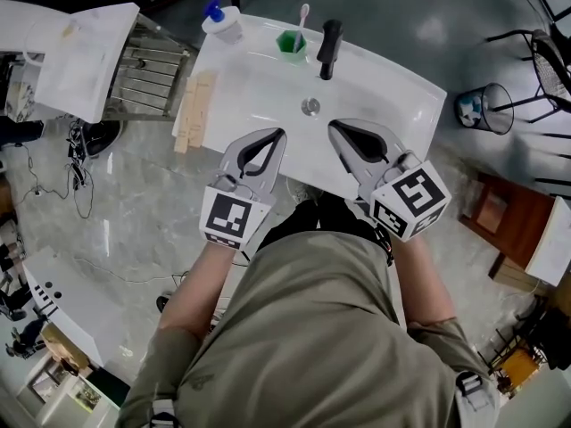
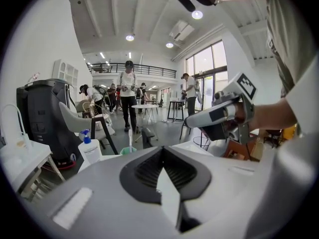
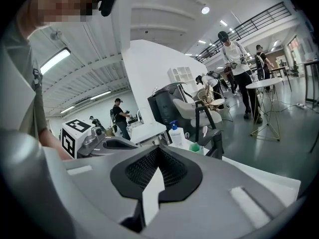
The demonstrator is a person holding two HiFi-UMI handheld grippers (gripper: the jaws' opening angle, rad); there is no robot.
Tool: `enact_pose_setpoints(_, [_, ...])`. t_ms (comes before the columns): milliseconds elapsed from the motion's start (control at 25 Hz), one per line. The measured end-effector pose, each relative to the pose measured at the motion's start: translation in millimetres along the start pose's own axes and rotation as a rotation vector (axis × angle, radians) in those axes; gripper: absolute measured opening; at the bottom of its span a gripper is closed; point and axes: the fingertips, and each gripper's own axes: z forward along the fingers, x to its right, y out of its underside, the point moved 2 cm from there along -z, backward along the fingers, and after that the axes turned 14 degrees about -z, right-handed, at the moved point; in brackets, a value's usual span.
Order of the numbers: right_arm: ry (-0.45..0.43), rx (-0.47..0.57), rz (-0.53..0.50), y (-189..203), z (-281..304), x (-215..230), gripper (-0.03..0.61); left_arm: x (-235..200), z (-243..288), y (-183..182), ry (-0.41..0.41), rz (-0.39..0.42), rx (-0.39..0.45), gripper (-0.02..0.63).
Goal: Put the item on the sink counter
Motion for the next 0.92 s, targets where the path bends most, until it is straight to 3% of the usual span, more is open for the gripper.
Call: enact_pose_setpoints(920, [-0.031, -0.002, -0.011, -2, 4, -24, 0.012, -2, -21, -2, -0.017, 0.024, 0.016, 0.006])
